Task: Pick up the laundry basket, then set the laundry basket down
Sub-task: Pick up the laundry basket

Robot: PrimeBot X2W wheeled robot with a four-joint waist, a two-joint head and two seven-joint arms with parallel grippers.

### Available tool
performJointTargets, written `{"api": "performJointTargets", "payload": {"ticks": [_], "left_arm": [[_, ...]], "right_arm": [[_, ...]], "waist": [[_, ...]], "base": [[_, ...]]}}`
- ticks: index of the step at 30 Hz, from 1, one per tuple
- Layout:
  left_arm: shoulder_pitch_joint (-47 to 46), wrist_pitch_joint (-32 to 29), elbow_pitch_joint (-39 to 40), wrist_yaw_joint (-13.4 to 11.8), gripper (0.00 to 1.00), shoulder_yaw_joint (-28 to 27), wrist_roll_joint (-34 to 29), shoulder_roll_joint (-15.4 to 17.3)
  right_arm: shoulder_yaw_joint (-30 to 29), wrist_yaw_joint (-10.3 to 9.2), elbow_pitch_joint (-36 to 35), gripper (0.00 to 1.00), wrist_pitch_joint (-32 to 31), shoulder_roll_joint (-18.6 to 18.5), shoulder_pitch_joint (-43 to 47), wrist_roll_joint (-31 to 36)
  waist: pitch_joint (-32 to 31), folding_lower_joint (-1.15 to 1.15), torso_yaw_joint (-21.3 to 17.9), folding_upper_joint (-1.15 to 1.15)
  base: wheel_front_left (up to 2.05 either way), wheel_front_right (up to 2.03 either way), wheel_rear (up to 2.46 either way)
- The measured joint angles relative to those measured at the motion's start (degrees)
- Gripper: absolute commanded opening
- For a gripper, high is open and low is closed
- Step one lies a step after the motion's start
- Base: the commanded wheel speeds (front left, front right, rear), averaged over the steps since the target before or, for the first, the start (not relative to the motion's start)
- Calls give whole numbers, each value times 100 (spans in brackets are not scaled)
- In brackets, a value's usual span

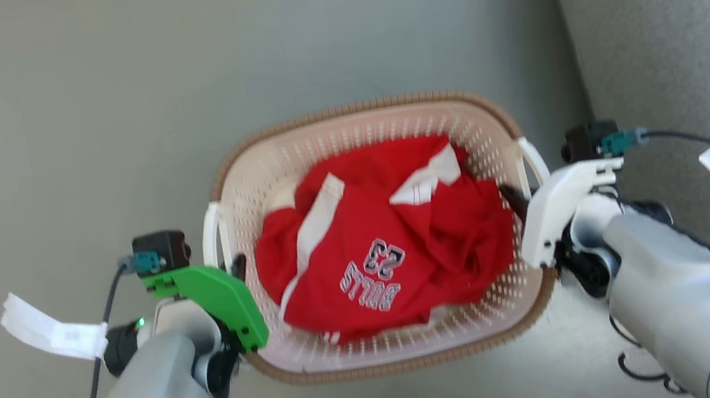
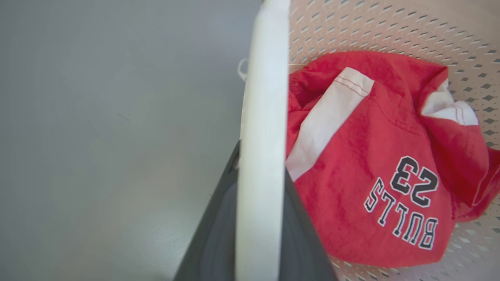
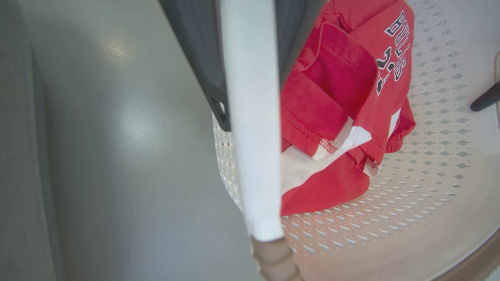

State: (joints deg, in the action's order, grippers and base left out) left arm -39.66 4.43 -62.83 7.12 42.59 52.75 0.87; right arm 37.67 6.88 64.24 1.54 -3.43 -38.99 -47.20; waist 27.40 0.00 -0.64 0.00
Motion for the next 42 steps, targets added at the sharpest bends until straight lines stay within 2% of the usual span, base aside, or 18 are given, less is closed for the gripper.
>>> {"api": "performJointTargets", "payload": {"ticks": [25,31,42], "left_arm": [[1088,-690,-174,0,0,336,528,-7],[1139,-777,-169,0,0,370,646,-3],[1138,-901,-299,1,0,405,668,-7]], "right_arm": [[622,-94,-53,0,-824,-1,1044,-627],[689,-94,-36,0,-944,-9,1048,-679],[798,-96,-27,0,-1077,-2,1048,-790]], "waist": [[-1957,0,-68,0],[-2182,0,-109,0],[-2223,0,-116,0]], "base": [[0,0,0],[0,0,0],[0,0,0]]}}
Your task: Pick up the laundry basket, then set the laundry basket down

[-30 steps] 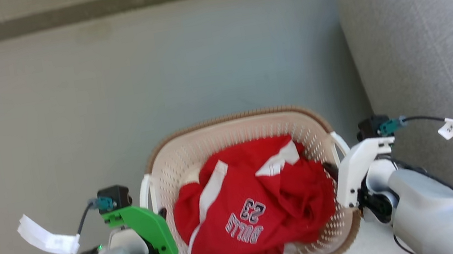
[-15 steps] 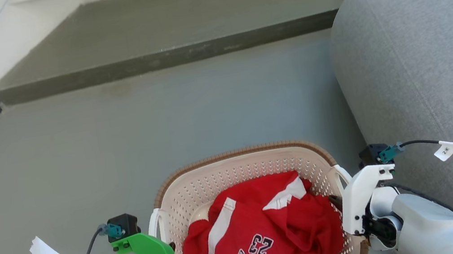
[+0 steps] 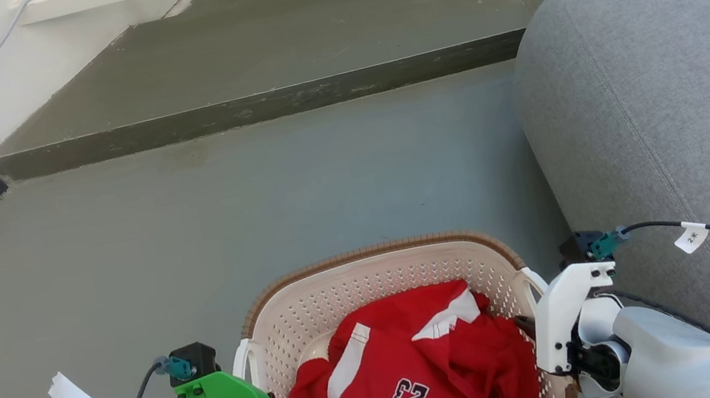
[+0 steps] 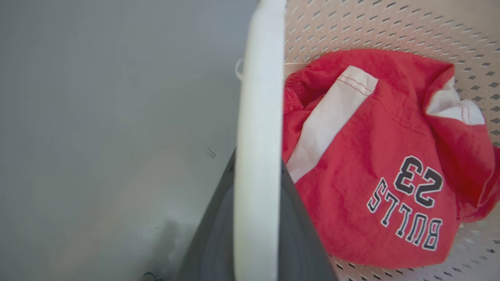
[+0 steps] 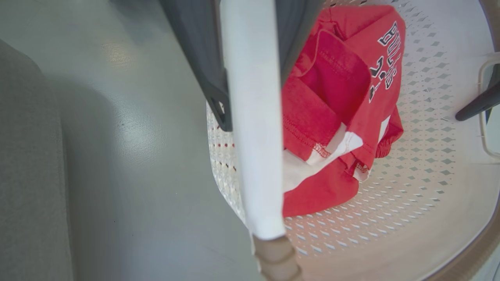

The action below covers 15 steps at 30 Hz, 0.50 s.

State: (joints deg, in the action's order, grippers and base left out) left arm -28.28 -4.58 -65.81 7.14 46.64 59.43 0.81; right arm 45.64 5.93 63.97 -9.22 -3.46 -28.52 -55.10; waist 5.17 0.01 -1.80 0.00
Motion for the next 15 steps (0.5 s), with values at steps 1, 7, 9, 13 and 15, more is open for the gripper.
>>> {"api": "performJointTargets", "payload": {"ticks": [1,7,9,13,15], "left_arm": [[0,-25,0,0,0,1,30,0],[0,-77,-1,0,0,23,43,0],[0,-92,-2,0,0,32,52,0],[-1,-92,-5,0,0,57,89,1],[-1,-91,-4,-1,0,74,90,2]], "right_arm": [[5,0,1,0,-9,0,0,-1],[53,-1,11,0,-47,-2,-1,-57],[70,-2,13,0,-48,-3,-1,-81],[96,-3,13,0,-48,-5,-1,-97],[105,-4,14,0,-48,-7,-1,-121]], "waist": [[2,0,2,0],[13,0,10,0],[16,0,9,0],[18,0,7,0],[20,0,5,0]], "base": [[0,0,0],[0,0,0],[0,0,0],[0,0,0],[0,0,0]]}}
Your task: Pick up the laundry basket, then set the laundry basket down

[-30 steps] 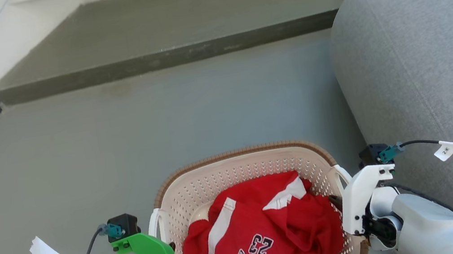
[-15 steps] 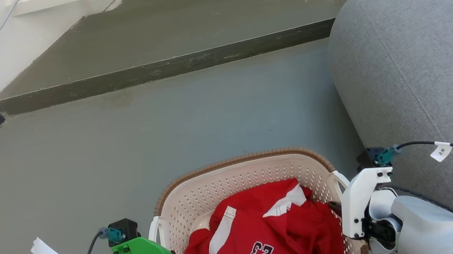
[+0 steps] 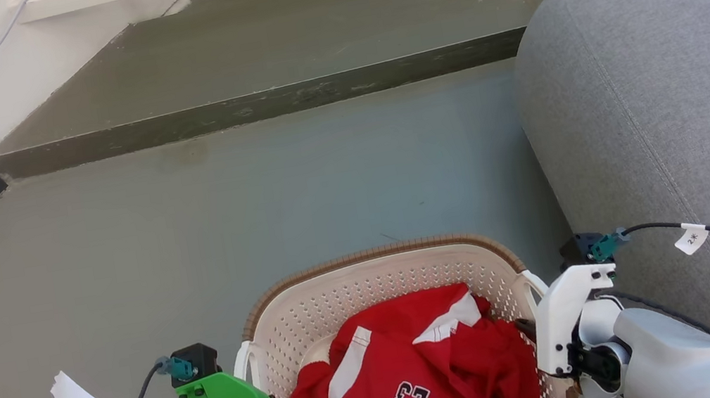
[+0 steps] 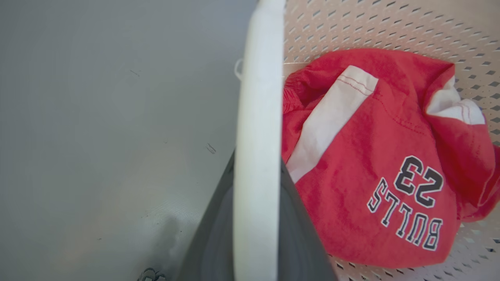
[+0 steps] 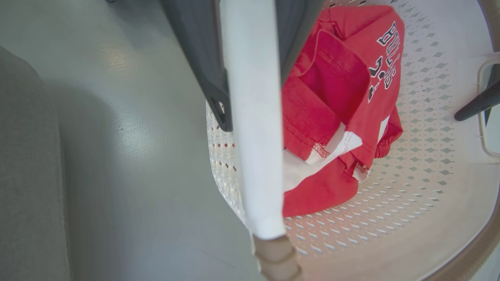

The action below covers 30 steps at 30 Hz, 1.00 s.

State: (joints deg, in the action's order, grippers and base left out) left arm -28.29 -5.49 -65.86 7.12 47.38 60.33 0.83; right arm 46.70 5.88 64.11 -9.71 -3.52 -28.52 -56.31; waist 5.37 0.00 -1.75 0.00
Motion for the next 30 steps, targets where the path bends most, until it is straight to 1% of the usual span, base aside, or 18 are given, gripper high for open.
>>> {"api": "performJointTargets", "payload": {"ticks": [20,30], "left_arm": [[-19,1,-44,1,0,92,51,0],[-322,204,-135,1,0,97,48,-1]], "right_arm": [[115,0,7,0,10,0,-2,-151],[115,0,-16,0,201,-1,-165,-233]], "waist": [[67,0,0,0],[365,0,18,0]], "base": [[0,0,0],[0,0,0]]}}
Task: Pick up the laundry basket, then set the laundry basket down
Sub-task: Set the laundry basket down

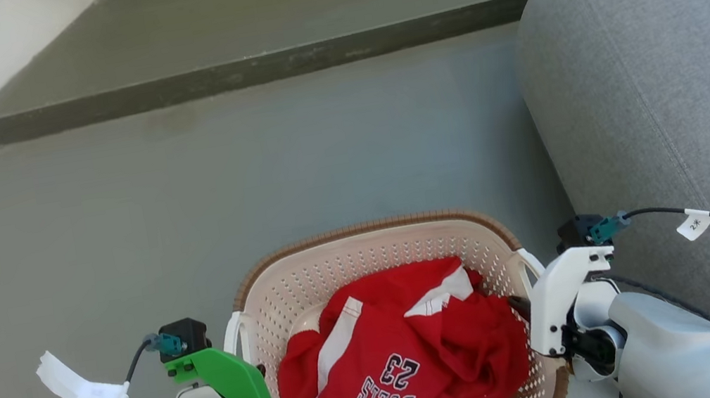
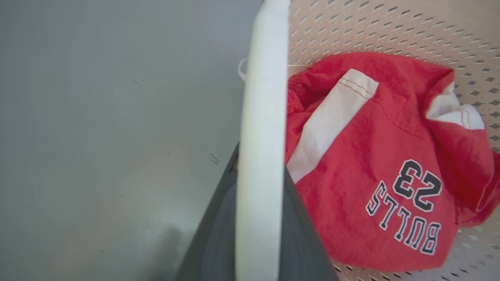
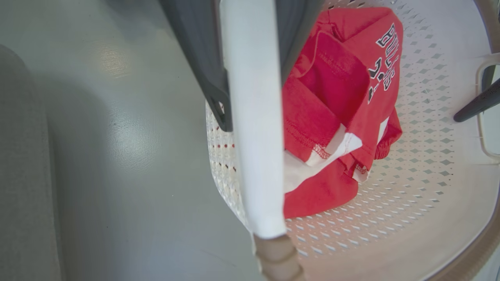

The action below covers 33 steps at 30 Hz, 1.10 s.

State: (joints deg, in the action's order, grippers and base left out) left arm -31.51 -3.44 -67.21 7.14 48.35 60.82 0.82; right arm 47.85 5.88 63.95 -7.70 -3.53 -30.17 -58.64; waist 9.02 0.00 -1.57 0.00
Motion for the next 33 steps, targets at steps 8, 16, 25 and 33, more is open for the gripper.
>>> {"api": "performJointTargets", "payload": {"ticks": [8,16,25,33], "left_arm": [[-261,214,-20,0,0,-19,0,1],[-608,557,-11,-1,0,-41,-58,3],[-966,770,-48,-3,0,-69,-116,8],[-1323,973,-48,-10,0,-91,-142,7]], "right_arm": [[3,0,-25,0,201,-1,-271,1],[14,0,-99,0,452,-46,-594,3],[32,0,-196,0,667,-100,-885,3],[54,0,-278,0,873,-179,-1225,12]], "waist": [[449,0,-3,0],[1001,0,-20,0],[1586,0,-72,0],[2095,0,-119,0]], "base": [[0,0,0],[0,0,0],[0,0,0],[0,0,0]]}}
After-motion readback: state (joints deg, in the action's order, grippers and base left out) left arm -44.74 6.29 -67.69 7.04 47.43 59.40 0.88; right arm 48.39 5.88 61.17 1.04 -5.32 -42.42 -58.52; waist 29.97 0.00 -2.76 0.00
